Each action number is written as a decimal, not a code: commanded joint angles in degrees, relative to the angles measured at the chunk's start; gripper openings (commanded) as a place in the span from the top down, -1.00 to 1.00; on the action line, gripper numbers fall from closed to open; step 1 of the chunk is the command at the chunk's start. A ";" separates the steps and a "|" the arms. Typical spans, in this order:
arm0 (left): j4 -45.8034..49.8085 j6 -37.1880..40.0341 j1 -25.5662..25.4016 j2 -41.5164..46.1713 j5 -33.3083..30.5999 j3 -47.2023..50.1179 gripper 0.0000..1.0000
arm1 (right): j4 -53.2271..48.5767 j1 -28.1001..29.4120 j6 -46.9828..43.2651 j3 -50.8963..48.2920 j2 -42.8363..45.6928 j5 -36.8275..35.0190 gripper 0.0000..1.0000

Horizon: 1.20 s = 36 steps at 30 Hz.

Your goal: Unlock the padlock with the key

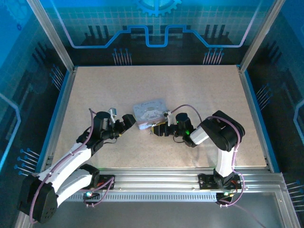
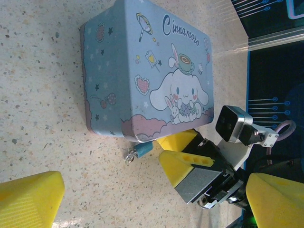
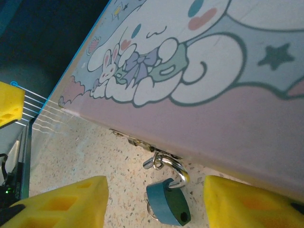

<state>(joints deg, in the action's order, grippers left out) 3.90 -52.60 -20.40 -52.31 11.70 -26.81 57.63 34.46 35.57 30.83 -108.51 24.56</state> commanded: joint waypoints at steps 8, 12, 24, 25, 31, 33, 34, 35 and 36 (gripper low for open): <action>2.40 -0.39 0.28 1.65 -1.21 0.68 -0.98 | 3.68 0.67 2.30 0.65 -3.64 1.97 0.04; 2.69 -0.40 0.29 2.03 -1.27 0.67 -0.98 | 3.90 0.69 2.50 0.88 -4.10 2.03 0.13; 3.05 -0.37 0.32 2.28 -1.38 0.68 -0.98 | 2.93 0.41 2.66 1.17 -4.72 1.99 0.59; 3.21 -0.33 0.28 2.30 -1.37 0.65 -0.98 | 2.86 0.43 2.74 1.14 -4.70 1.90 0.61; 3.28 -0.20 0.28 2.42 -1.49 0.70 -0.98 | 2.96 0.34 3.23 1.00 -4.70 1.59 0.77; 3.35 -0.21 0.28 2.56 -1.47 0.69 -0.98 | 3.19 0.25 3.49 0.73 -4.62 1.39 0.80; 3.42 -0.08 0.28 2.57 -1.49 0.70 -0.98 | 3.36 0.17 3.69 0.60 -4.61 1.23 0.81; 3.60 -0.05 0.28 2.65 -1.57 0.75 -0.98 | 3.65 0.09 3.92 0.43 -4.65 1.09 0.81; 3.66 -0.06 0.28 2.72 -1.47 0.71 -0.98 | 4.08 -0.07 4.21 0.18 -4.62 1.02 0.82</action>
<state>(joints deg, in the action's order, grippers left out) 6.24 -52.60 -20.40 -50.78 11.11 -26.81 61.65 34.46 38.41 31.55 -111.79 25.76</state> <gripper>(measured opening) 0.989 0.096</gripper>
